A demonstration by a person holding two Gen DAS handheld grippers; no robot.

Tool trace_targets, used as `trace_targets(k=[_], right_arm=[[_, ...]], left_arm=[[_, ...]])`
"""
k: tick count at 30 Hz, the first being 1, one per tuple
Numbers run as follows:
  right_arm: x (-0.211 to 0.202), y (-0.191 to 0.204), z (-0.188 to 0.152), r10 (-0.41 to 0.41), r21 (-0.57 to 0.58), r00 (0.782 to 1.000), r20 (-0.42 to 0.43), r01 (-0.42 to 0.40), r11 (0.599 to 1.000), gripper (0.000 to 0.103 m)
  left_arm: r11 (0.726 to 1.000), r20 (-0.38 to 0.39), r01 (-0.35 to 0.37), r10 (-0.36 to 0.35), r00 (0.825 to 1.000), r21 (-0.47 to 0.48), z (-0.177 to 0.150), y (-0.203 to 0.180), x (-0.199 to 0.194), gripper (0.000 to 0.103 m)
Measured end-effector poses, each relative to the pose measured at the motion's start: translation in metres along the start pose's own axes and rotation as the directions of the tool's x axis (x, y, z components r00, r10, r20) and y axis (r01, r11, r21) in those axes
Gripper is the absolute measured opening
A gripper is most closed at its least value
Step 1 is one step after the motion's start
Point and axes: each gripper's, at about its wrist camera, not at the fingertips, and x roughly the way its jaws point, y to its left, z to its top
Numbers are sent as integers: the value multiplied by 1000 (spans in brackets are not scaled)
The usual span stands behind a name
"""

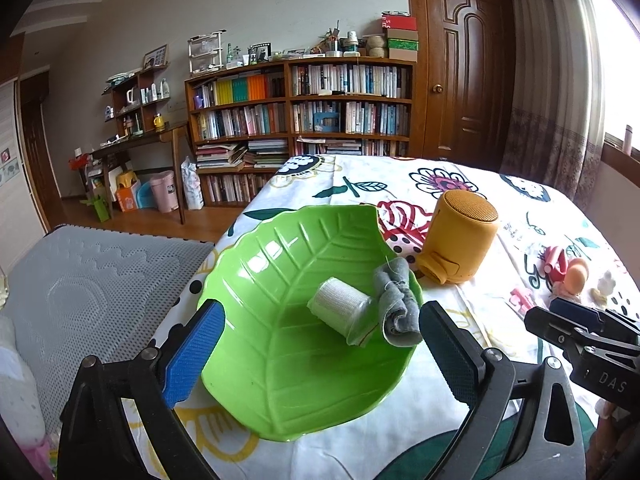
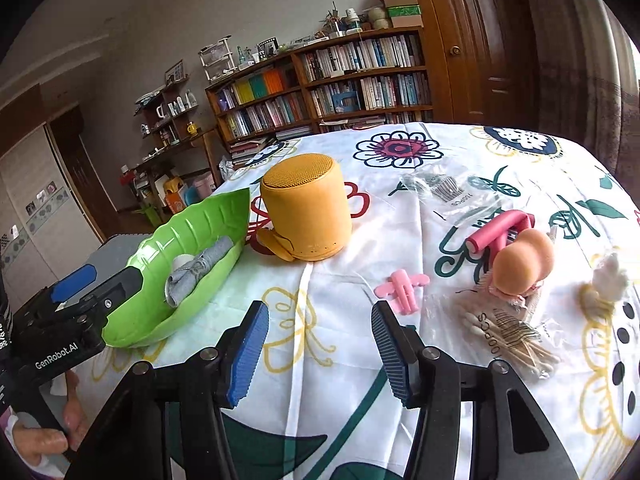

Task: Organize soft objects
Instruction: 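Close the right tool on the white plastic-wrapped ball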

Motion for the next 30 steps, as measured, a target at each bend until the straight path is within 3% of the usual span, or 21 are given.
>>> trace_targets(k=[15, 23, 30], right_arm=[[-48, -100, -19, -185, 154, 983, 14, 181, 971, 57], [-62, -146, -25, -269, 219, 963, -5, 264, 939, 59], [-65, -174, -19, -317, 233, 948, -25, 314, 921, 60]], left_arm=[[989, -29, 97, -95, 995, 109, 2, -65, -3, 98], [964, -103, 211, -197, 975, 161, 1, -116, 7, 98], [943, -138, 258, -232, 963, 209, -2, -152, 16, 98]])
